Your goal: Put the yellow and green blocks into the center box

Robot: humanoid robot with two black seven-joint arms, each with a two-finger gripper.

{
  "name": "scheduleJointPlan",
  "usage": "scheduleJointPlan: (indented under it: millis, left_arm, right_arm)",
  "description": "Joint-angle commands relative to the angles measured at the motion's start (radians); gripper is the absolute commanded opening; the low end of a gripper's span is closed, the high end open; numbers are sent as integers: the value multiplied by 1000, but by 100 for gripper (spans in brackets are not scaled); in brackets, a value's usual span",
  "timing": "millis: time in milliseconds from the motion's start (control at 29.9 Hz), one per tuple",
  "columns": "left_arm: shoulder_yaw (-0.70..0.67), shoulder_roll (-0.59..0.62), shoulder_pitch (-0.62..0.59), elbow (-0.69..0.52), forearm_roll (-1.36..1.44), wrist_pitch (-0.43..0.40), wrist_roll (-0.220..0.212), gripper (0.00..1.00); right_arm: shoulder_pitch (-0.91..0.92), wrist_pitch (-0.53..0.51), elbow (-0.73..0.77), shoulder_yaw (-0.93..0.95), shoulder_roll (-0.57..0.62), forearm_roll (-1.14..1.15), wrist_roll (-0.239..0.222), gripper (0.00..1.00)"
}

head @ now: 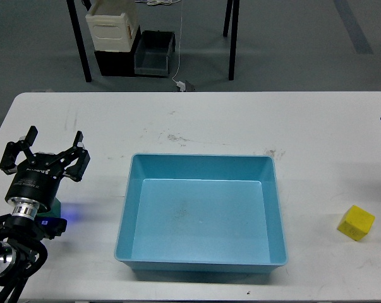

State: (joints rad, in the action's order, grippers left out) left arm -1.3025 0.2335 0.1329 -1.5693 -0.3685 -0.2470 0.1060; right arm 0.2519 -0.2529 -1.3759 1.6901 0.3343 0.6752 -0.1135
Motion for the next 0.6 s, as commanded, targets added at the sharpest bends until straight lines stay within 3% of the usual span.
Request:
scheduleJointPlan:
  millis: [0,67,134,268,402,435,569]
  left_arm:
    - [0,-8,-1,0,0,2,0,100]
    - [0,-8,-1,2,0,2,0,100]
    - [0,-8,-1,2,0,2,0,100]
    - [0,-11,-1,2,0,3,0,100]
    - [-1,-10,-1,2,0,2,0,100]
    - [-1,-10,1,2,0,2,0,100]
    - [0,-11,1,3,0,2,0,100]
  right_arm:
    - [128,98,5,-137,128,248,12,100]
    - [200,103,9,-264,233,314,17,100]
    - [266,93,11,-384,331,365,70,100]
    - [386,81,37,-651,503,519,323,100]
    - [551,74,72,-918,589,615,575,100]
    - [584,66,72,-976,609,633,602,100]
    - [731,-3,46,-1199,742,782,602,99]
